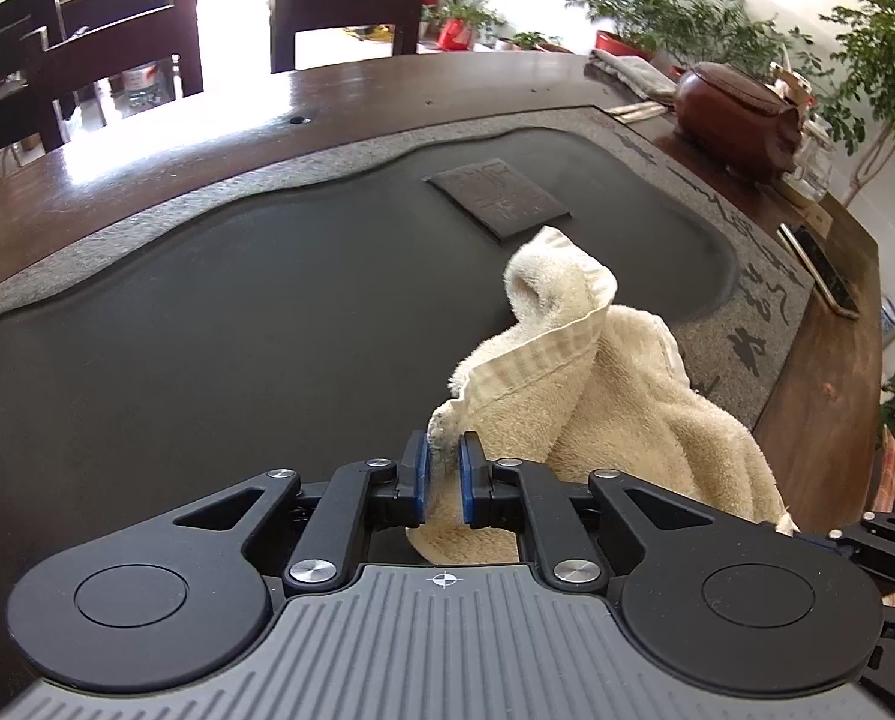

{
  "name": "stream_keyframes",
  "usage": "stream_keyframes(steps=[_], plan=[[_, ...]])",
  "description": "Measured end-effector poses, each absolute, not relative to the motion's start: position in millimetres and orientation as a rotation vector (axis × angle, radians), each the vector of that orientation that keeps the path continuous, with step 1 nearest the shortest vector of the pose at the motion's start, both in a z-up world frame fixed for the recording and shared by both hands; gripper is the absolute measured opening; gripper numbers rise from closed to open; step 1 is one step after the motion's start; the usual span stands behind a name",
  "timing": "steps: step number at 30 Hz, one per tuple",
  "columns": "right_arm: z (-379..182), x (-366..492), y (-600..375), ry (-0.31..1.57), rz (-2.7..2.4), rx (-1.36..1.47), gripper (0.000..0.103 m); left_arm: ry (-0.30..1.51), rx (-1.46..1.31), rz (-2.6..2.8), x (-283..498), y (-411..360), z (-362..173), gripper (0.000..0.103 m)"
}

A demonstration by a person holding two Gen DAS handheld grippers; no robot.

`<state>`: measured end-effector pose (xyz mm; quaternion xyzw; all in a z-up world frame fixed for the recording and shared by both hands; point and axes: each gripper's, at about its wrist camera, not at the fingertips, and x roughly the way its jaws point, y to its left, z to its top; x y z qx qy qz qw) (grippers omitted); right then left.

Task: Fold towel
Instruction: 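Close the right gripper on another towel corner while the left gripper holds its edge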

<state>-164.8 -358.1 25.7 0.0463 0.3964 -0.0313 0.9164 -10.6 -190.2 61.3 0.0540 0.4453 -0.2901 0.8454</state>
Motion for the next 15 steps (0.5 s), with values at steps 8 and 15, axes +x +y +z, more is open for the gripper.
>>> stream_keyframes(steps=[8, 15], plan=[[34, -168, -359, 0.804, -0.072, 0.093, 0.01, 0.958, 0.063, -0.625, 1, -191, 56, 0.015], [42, -175, -358, 0.789, -0.082, 0.084, 0.01, 0.954, 0.011, -0.631, 1, -184, 52, 0.007]])
